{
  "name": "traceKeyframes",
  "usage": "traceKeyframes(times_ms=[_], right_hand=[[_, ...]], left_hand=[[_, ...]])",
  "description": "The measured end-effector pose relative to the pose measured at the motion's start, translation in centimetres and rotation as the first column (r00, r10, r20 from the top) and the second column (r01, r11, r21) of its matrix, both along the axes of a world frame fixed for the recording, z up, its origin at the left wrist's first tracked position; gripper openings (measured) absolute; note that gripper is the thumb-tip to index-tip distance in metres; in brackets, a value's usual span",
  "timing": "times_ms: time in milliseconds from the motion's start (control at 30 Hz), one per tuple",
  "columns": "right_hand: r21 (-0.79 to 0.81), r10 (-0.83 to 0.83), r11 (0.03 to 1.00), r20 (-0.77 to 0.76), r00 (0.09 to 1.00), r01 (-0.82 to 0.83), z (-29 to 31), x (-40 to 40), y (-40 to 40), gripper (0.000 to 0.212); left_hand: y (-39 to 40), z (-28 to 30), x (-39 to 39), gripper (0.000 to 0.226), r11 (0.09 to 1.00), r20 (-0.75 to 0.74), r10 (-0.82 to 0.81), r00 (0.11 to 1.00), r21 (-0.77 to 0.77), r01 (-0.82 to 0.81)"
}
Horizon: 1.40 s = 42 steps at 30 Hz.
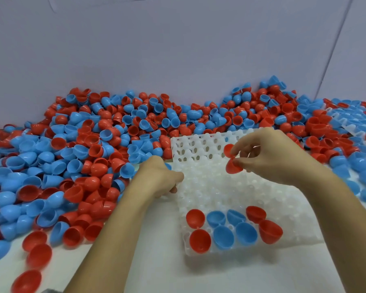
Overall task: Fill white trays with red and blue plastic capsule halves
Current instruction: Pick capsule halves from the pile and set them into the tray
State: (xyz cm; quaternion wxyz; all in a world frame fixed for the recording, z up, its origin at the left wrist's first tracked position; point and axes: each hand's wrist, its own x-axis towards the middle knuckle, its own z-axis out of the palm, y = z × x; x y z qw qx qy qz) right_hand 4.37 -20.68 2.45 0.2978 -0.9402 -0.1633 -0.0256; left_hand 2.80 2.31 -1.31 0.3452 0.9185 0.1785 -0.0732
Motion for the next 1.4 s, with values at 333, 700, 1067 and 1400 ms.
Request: traceKeyframes(times_ms=[333,700,1067,1400], right_hand=[[-0.206,0.067,0.967,-0.359,0.931,-0.15,2.4,-1.7,-2.1,0.008],[-0.354,0.013,0.902,-0.551,0.834,-0.248,2.6,-3.0,-0.7,0.01],[-0.365,-0.024,0.898,-0.598,0.801,-0.246,2.3,-3.1,-0.3,0.01],[-0.366,0.02,0.882,-0.601,0.799,-0.297,2.6,-3.0,-0.9,0.015]], left_hand=[[1.3,0.1,0.7,0.029,0.996,0.11,0.071,0.991,0.051,-0.077],[-0.7,2.6,-1.0,0.024,0.985,0.469,-0.135,0.873,0.16,0.066],[-1.4,1.7,-0.8,0.018,0.977,0.472,-0.213,0.855,0.091,0.193],[0.2,1.7,-0.6,0.016,0.981,0.481,-0.187,0.857,0.043,0.19]])
